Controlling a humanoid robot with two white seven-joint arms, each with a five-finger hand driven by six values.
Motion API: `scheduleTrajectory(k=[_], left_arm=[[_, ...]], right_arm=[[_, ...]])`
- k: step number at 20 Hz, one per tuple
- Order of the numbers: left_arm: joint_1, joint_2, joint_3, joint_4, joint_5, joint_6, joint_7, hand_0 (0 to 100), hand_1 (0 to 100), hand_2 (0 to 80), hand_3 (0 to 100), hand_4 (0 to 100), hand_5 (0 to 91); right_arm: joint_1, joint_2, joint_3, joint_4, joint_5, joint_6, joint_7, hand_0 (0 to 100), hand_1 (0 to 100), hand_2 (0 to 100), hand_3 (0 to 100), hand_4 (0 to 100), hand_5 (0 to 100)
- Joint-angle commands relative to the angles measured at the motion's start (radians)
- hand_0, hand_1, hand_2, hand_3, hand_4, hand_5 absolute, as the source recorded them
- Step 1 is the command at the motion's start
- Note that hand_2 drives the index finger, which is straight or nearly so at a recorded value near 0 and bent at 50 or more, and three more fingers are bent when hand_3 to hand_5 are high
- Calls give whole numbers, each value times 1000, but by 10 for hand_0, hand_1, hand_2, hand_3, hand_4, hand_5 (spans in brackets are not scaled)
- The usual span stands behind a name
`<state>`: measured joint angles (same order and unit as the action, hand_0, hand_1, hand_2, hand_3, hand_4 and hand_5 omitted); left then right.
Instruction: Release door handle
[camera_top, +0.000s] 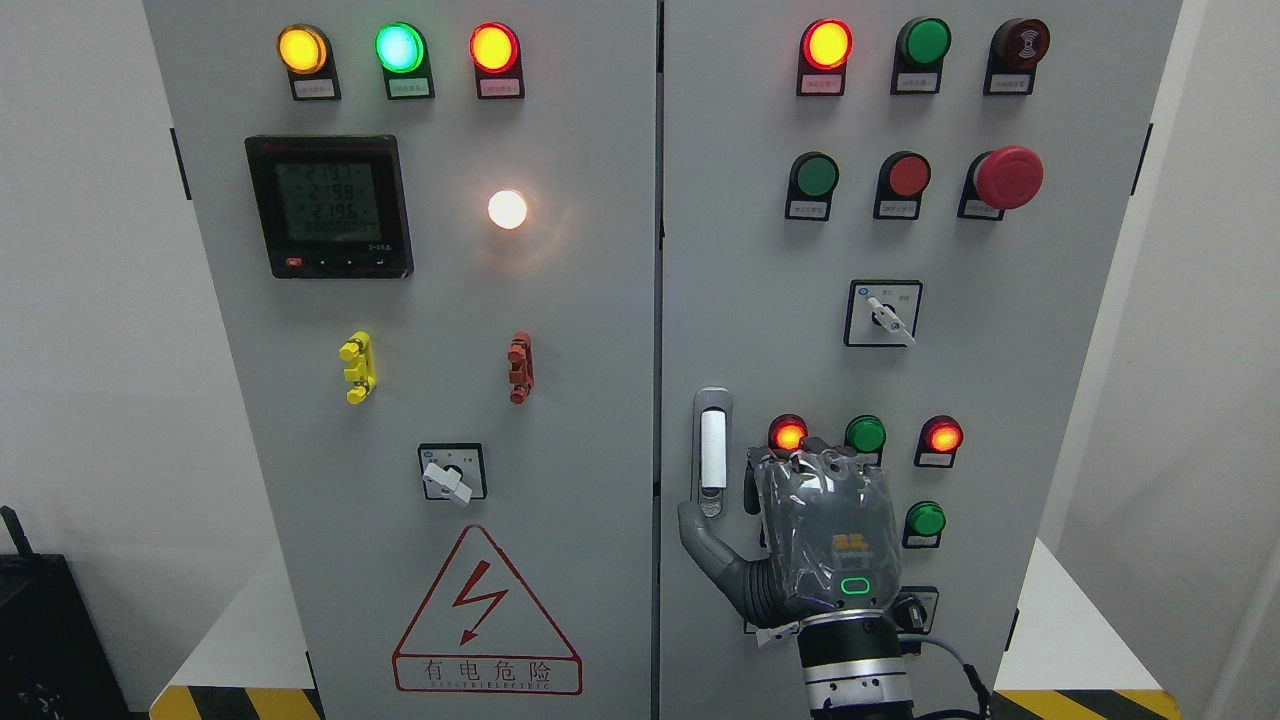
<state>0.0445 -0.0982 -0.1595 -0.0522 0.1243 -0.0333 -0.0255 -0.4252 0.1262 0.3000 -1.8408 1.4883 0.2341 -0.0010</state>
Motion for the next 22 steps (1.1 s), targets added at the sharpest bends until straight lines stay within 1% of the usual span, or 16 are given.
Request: scheduleTrajectory(k=[1, 3, 10, 18, 22], left_arm=[[0, 0, 0, 0, 0, 6, -1, 0, 0, 47, 105, 5, 0], [0, 0, 0, 0, 0, 6, -1, 0, 0, 47, 105, 5, 0], [0, 0, 0, 0, 0, 6, -1, 0, 0, 47, 107, 4, 0], [0, 0, 0, 0, 0, 4, -1, 0, 0, 46, 107, 4, 0], [0, 0, 0, 0, 0, 6, -1, 0, 0, 47, 107, 4, 0]], right_arm=[[-26, 10, 2, 31, 1, 2, 12, 211, 309, 762, 978, 770, 682], [-26, 15, 4, 31, 1, 2, 13, 210, 312, 763, 982, 769, 682], [-27, 15, 2, 38, 1, 11, 15, 206, 340, 766, 986, 768, 684], [-32, 15, -4, 48, 1, 14, 15, 243, 362, 767, 986, 767, 685], [-38, 15, -7, 49, 0, 14, 15, 284, 365, 767, 987, 767, 689]])
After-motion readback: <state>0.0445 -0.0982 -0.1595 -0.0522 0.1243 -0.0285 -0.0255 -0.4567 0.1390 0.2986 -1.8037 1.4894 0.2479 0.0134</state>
